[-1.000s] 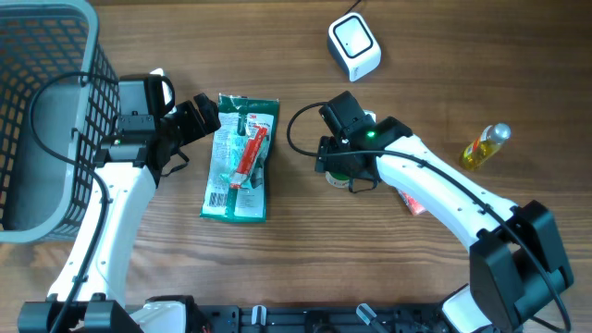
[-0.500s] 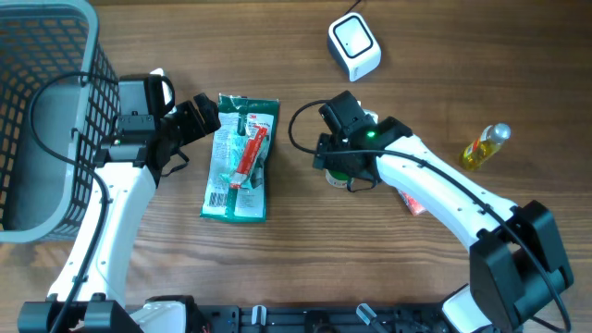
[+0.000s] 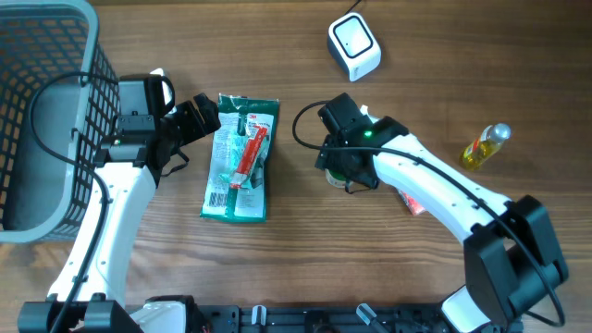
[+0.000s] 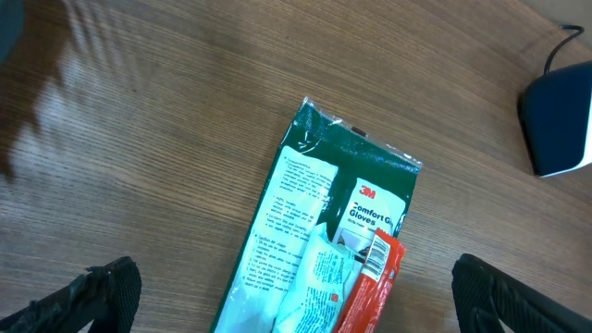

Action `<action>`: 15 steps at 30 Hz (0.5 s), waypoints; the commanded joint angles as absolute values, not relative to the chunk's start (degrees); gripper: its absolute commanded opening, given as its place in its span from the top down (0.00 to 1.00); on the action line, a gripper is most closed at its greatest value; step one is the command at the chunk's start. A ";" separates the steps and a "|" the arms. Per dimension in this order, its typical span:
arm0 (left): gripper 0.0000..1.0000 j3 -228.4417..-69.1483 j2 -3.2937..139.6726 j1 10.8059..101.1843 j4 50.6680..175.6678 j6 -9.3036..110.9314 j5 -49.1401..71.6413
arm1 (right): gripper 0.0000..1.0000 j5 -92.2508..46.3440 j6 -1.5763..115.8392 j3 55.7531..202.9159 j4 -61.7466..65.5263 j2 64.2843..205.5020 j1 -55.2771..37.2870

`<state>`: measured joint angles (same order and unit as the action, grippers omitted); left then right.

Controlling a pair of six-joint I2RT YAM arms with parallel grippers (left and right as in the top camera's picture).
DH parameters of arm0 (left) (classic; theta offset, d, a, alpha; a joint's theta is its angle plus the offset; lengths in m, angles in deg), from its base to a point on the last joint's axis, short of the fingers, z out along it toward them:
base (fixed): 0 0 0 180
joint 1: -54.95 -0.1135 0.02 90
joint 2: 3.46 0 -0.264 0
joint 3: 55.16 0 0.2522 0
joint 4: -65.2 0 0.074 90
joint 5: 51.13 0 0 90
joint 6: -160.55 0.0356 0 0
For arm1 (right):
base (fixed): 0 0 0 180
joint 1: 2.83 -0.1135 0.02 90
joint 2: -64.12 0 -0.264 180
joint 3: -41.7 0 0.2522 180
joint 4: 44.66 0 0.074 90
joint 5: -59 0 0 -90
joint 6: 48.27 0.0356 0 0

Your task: Scan the item barcode

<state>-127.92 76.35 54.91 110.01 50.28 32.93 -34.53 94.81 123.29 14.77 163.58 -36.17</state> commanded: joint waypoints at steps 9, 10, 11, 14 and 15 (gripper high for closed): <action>0.00 -128.84 75.63 54.67 109.88 50.61 32.28 | 0.30 -36.10 87.08 123.05 14.73 165.07 -36.31; 0.00 -128.84 75.63 54.67 109.88 50.61 32.28 | 0.32 -36.10 83.01 123.05 14.53 165.07 -36.31; 0.00 -128.84 75.63 54.67 109.88 50.58 32.28 | 0.33 -36.10 79.14 123.05 14.01 165.07 -36.31; 0.00 -128.84 75.63 54.67 109.88 50.61 32.28 | 0.34 -36.06 68.32 123.05 11.36 165.07 -36.31; 0.00 -128.84 75.63 54.67 109.88 50.58 32.28 | 0.34 -35.95 65.22 123.05 10.60 165.07 -36.31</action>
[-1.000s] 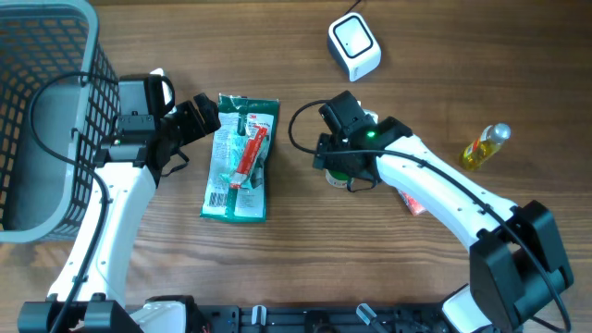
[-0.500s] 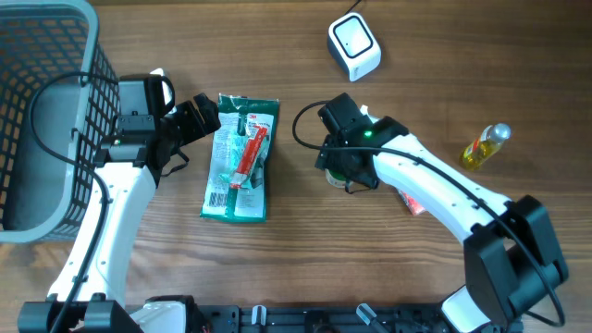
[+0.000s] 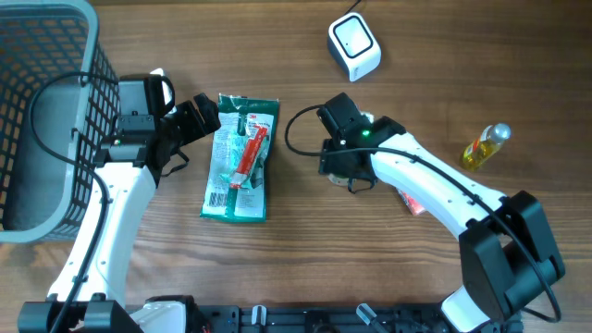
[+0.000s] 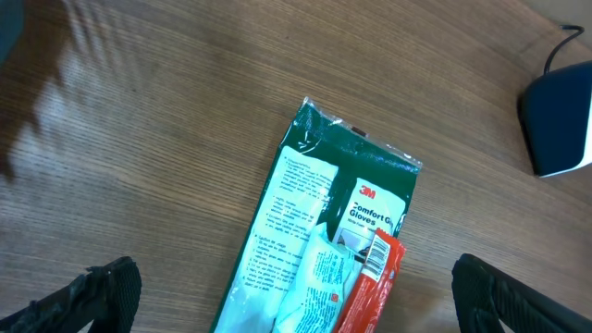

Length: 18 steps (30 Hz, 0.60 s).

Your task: Scan the item barcode

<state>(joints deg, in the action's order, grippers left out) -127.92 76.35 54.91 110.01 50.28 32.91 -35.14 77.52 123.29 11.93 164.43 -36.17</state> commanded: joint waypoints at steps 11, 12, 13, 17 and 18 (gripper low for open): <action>0.00 -128.84 75.63 54.67 109.88 50.61 32.28 | 0.32 -35.66 55.01 123.05 8.76 165.07 -36.31; 0.00 -128.84 75.63 54.67 109.88 50.61 32.28 | 0.29 -35.71 54.97 123.05 9.88 165.07 -36.31; 0.00 -128.84 75.63 54.67 109.88 50.58 32.28 | 0.27 -35.69 54.20 123.05 10.99 165.07 -36.28; 0.00 -128.84 75.63 54.67 109.88 50.58 32.28 | 0.27 -35.66 53.77 123.05 12.46 165.07 -36.28; 0.00 -128.84 75.63 54.67 109.88 50.61 32.28 | 0.26 -35.66 53.79 123.05 12.70 165.07 -36.28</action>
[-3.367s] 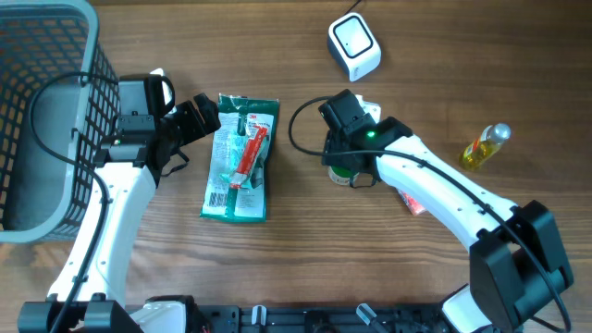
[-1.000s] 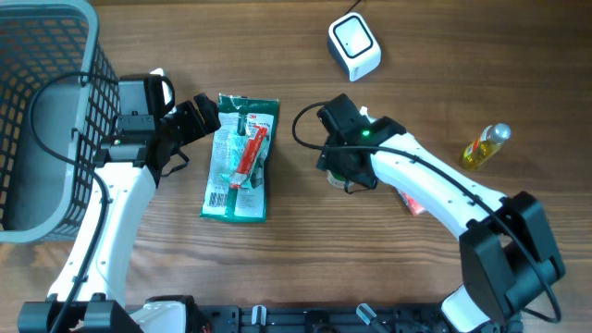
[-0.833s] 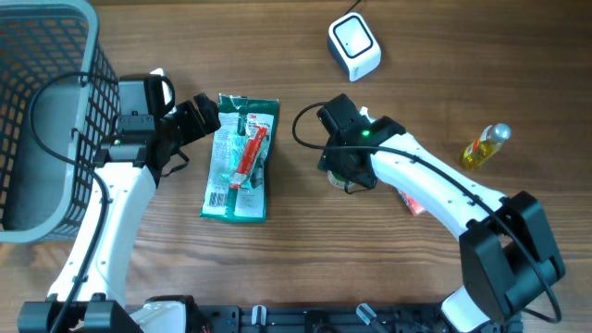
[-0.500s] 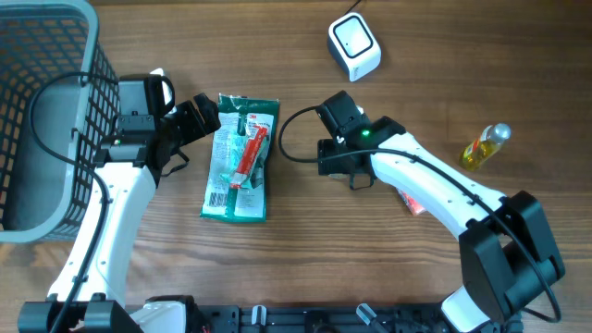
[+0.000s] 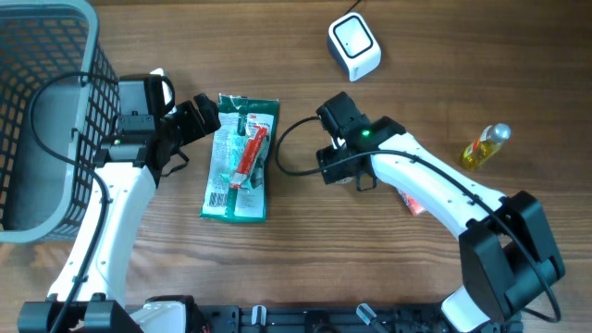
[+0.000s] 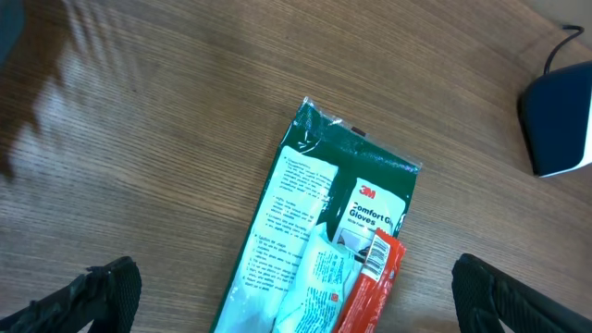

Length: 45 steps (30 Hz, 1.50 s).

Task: Scan the item barcode
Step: 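Lift the jar, tilt it, and raise it up to the scanner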

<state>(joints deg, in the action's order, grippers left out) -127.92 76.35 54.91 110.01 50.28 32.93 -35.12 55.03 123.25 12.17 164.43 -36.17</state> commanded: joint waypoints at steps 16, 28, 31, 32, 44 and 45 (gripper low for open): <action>0.00 -128.84 75.63 54.67 109.88 50.61 32.28 | 0.00 -34.81 72.30 135.97 26.75 166.92 -34.69; 0.00 -128.84 75.63 54.67 109.88 50.61 32.28 | 0.08 -31.60 71.71 135.75 23.87 175.69 -34.80; 0.00 -128.84 75.63 54.67 109.88 50.58 32.28 | 0.10 -32.03 71.75 135.53 23.56 175.71 -34.80; 0.00 -128.84 75.63 54.67 109.88 50.61 32.28 | 0.11 -32.03 71.73 135.53 23.56 175.71 -34.80; 0.00 -128.84 75.63 54.67 109.88 50.61 32.28 | 0.19 -32.52 71.71 133.43 21.20 177.57 -34.80; 0.00 -128.84 75.63 54.67 109.88 50.58 32.28 | 0.20 -32.71 71.69 133.43 21.22 177.70 -34.80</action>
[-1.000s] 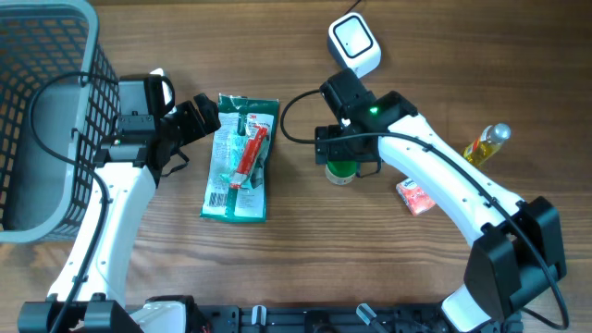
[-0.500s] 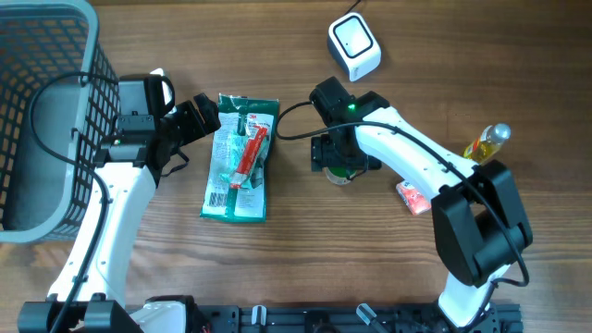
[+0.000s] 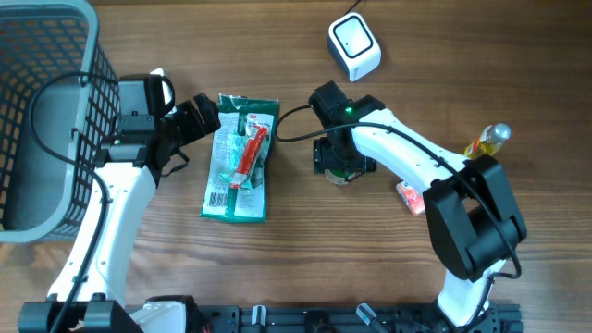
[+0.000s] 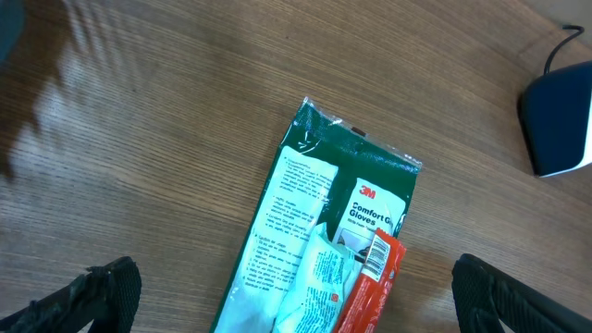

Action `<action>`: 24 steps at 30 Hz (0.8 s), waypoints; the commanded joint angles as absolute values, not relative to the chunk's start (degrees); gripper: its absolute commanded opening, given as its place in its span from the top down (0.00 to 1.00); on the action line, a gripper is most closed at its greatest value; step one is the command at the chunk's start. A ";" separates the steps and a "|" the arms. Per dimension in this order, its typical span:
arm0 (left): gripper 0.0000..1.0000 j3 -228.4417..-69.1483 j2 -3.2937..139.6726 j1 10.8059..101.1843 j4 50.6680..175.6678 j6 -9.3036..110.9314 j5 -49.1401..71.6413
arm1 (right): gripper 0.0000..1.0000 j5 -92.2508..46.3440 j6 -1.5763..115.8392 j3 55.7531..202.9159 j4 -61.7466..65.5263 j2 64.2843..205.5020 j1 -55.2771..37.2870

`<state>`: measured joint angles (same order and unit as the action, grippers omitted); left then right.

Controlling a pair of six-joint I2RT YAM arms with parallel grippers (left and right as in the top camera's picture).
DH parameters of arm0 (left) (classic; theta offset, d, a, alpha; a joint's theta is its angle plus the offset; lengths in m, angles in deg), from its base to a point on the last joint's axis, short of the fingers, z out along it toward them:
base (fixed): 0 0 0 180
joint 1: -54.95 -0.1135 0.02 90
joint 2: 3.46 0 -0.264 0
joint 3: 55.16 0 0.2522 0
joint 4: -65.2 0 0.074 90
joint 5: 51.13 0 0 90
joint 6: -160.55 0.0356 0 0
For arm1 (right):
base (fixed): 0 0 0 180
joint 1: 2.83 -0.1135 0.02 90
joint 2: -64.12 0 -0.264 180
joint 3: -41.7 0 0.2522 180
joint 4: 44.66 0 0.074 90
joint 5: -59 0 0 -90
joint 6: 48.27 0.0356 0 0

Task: Scan the item barcode
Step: 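Lift the jar, tilt it, and raise it up to the scanner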

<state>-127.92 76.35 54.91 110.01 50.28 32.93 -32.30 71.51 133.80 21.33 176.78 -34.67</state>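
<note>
A green 3M glove pack [image 3: 239, 157] with a red-and-white packet on top lies flat on the wooden table [image 3: 305, 250]. In the left wrist view the pack [image 4: 324, 231] lies between my spread fingers. My left gripper [image 3: 205, 115] [image 4: 296, 301] is open at the pack's top left corner and holds nothing. The white barcode scanner [image 3: 354, 46] stands at the back, its edge showing in the left wrist view [image 4: 560, 120]. My right gripper [image 3: 340, 159] points down over a small round green-and-white item [image 3: 346, 174]. The wrist hides its jaws.
A grey mesh basket [image 3: 42, 111] fills the far left. A yellow bottle [image 3: 486, 144] lies at the right, and a small red packet [image 3: 412, 196] sits beside the right arm. The scanner's cable runs off the back edge.
The right arm has swung round, with its wrist now a little further back and left, still over the small round item. The left arm and the glove pack have not moved.
The left gripper stayed open at the glove pack's corner throughout. The right gripper hung over the small round item at every moment, its wrist turned a little more each time and its arm now bent more sharply. The item has stayed in about the same spot.
</note>
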 commanded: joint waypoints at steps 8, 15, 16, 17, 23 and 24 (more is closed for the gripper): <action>0.00 -128.84 75.63 54.67 109.88 50.58 32.28 | 0.34 -32.65 71.71 133.02 20.59 178.25 -34.71; 0.00 -128.84 75.63 54.67 109.88 50.61 32.28 | 0.41 -32.63 71.67 135.07 22.18 177.00 -34.32; 0.00 -128.84 75.63 54.67 109.88 50.61 32.28 | 0.43 -32.63 71.45 135.73 22.62 176.32 -34.10; 0.00 -128.84 75.63 54.67 109.88 50.58 32.28 | 0.48 -32.58 70.42 136.43 23.04 175.60 -33.84; 0.00 -128.84 75.63 54.67 109.88 50.61 32.28 | 0.60 -32.52 58.81 150.72 32.63 170.57 -30.91; 0.00 -128.84 75.63 54.67 109.88 50.58 32.28 | 0.60 -32.67 56.06 155.16 34.75 169.96 -30.23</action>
<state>-127.92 76.35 54.91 110.01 50.28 32.93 -32.32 64.26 145.50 32.04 175.10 -31.72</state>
